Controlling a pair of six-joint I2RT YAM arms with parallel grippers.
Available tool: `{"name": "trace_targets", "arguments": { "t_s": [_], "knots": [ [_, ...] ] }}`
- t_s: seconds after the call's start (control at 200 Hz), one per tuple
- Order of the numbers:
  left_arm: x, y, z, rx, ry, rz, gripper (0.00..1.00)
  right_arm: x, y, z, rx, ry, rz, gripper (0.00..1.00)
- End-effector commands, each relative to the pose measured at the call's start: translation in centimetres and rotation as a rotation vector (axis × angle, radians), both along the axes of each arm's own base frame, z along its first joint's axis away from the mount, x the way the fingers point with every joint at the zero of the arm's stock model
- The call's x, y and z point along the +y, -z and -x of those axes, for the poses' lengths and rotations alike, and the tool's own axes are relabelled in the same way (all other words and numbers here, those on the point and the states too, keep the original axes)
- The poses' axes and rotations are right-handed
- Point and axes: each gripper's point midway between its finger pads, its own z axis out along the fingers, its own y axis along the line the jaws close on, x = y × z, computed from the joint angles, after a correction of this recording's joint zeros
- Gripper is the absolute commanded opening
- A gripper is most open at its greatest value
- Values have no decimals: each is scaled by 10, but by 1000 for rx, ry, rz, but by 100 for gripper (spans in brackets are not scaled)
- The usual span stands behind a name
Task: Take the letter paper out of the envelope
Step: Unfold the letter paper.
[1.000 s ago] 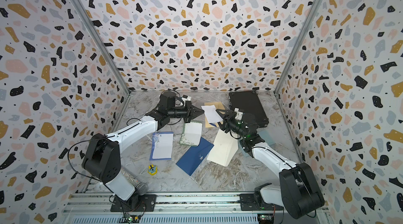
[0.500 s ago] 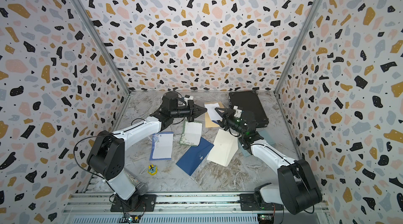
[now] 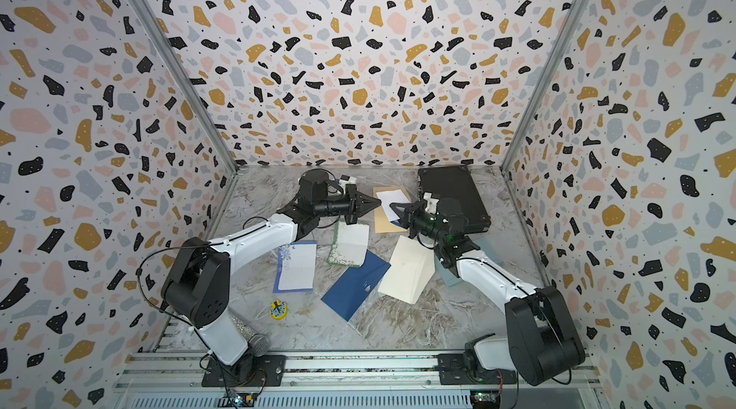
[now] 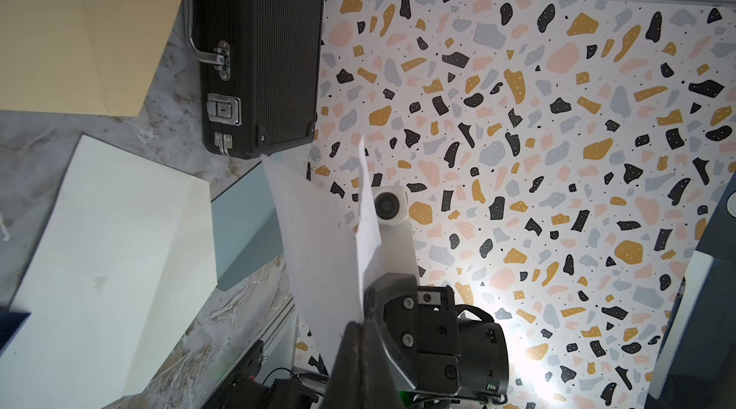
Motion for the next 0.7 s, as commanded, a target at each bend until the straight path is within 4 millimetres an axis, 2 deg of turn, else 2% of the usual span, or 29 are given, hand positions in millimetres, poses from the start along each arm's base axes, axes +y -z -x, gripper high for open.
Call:
{"name": "trace_targets", "arguments": {
  "t_s": [0.0, 0.045, 0.12, 0.125, 0.27, 0.37, 0.516, 0.696],
  "knots": [
    [-4, -19, 0, -39, 18, 43, 9, 0, -15, 11, -75, -59, 131, 0],
    [-3, -22, 0, -37, 18, 43, 22, -1, -14, 15, -102, -90, 217, 0],
    [2, -28, -1, -30, 8, 39, 37, -3, -14, 22, -166, -157, 373, 0],
    [3, -28, -1, -27, 7, 37, 37, -3, -20, 20, -194, -158, 381, 0],
    [30, -28, -8, 34, -72, -19, 59, -20, -16, 33, -359, -306, 762, 0],
    [44, -30, -8, 71, -95, -57, 64, -33, -13, 34, -516, -386, 997, 0],
    [56, -19, -5, 141, -117, -97, 70, -45, -10, 26, -731, -425, 1277, 0],
    [53, -12, -4, 174, -99, -72, 74, -37, -16, 18, -1027, -423, 1459, 0]
  ]
}}
